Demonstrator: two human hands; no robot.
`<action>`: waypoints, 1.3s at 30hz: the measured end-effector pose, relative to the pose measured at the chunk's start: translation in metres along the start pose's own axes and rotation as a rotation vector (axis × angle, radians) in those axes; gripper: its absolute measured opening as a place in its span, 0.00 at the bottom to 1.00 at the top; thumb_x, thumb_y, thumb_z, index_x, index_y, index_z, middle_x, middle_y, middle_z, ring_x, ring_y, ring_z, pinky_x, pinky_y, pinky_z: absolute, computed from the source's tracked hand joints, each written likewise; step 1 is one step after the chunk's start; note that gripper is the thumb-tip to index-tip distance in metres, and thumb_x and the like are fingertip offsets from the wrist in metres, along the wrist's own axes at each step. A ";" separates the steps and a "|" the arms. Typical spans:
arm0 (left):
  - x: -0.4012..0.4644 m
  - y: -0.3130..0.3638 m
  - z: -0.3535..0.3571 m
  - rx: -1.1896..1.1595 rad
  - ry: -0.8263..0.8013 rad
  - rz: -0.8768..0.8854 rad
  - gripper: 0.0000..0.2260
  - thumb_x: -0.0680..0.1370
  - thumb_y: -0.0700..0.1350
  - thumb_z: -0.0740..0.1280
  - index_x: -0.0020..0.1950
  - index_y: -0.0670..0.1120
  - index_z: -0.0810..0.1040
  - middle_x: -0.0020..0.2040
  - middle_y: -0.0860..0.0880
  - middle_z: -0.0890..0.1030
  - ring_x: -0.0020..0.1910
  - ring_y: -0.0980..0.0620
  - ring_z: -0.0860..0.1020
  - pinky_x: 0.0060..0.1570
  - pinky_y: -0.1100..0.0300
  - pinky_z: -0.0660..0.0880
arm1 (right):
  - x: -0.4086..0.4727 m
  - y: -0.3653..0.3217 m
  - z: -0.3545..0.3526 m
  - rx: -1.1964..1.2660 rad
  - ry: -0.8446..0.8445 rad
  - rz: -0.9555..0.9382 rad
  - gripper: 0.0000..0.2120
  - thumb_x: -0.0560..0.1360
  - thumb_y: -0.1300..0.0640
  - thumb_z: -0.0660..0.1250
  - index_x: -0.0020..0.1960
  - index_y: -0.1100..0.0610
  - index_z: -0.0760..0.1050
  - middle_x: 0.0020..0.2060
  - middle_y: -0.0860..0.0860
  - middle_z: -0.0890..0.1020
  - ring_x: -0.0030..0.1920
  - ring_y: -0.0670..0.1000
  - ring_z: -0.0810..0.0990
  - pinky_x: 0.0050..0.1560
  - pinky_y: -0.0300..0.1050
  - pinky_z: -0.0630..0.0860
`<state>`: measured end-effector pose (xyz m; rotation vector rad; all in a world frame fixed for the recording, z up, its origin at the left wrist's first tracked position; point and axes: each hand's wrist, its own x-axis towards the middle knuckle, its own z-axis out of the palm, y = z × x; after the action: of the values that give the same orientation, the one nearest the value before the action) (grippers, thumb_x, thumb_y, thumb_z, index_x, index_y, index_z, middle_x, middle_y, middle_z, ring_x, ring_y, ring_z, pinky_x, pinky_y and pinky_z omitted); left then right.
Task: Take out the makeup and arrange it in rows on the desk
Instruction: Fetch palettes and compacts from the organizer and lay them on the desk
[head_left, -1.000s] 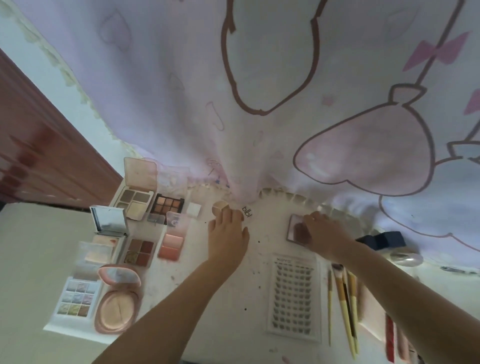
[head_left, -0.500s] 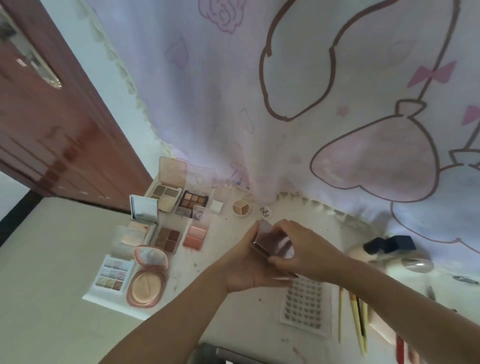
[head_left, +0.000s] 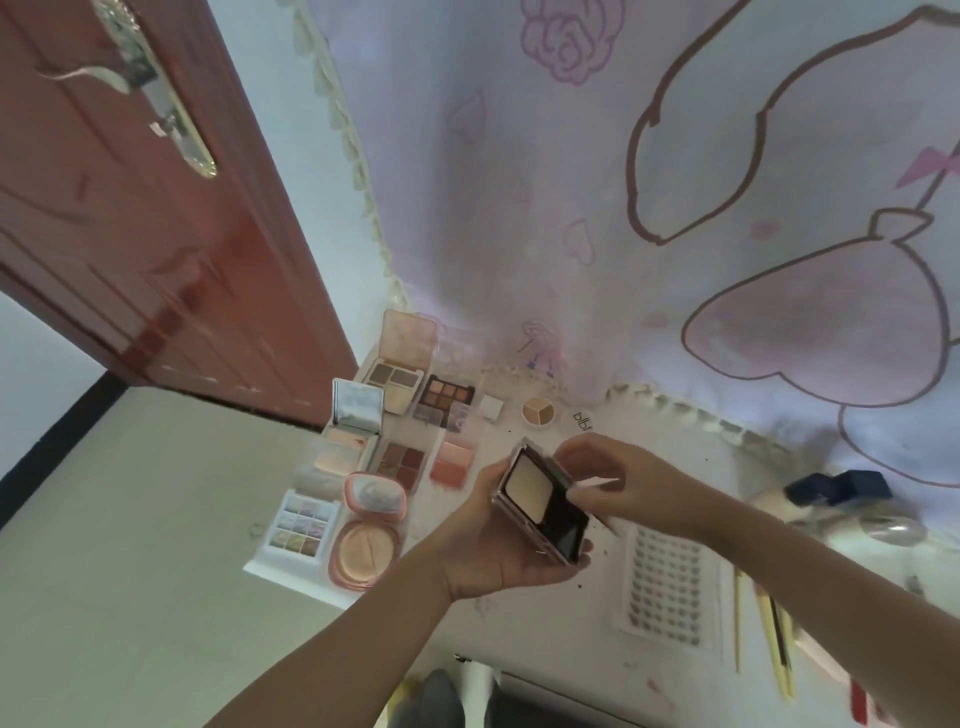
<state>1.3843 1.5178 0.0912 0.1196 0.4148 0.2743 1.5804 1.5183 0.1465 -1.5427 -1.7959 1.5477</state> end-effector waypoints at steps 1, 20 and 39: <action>-0.002 0.000 -0.001 -0.048 -0.006 -0.015 0.36 0.66 0.54 0.76 0.68 0.39 0.71 0.61 0.36 0.71 0.59 0.37 0.70 0.57 0.46 0.74 | 0.002 -0.002 -0.005 0.061 0.000 0.028 0.09 0.76 0.57 0.66 0.57 0.52 0.76 0.50 0.45 0.83 0.49 0.41 0.82 0.47 0.33 0.77; 0.031 -0.003 -0.032 -0.317 0.833 0.353 0.07 0.79 0.39 0.62 0.54 0.37 0.72 0.61 0.29 0.72 0.60 0.31 0.73 0.61 0.40 0.71 | 0.116 0.050 -0.017 -0.271 0.097 0.074 0.17 0.80 0.53 0.60 0.35 0.57 0.76 0.29 0.50 0.73 0.31 0.44 0.69 0.36 0.37 0.63; 0.046 -0.039 0.004 0.098 0.966 0.153 0.04 0.81 0.40 0.60 0.49 0.39 0.71 0.49 0.39 0.75 0.56 0.41 0.73 0.62 0.45 0.69 | 0.025 0.064 -0.047 -0.453 0.223 0.250 0.16 0.80 0.54 0.57 0.66 0.56 0.72 0.61 0.51 0.76 0.60 0.50 0.75 0.60 0.41 0.70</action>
<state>1.4355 1.4938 0.0711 0.1094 1.3833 0.4567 1.6399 1.5531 0.1001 -2.1229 -1.9691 1.0438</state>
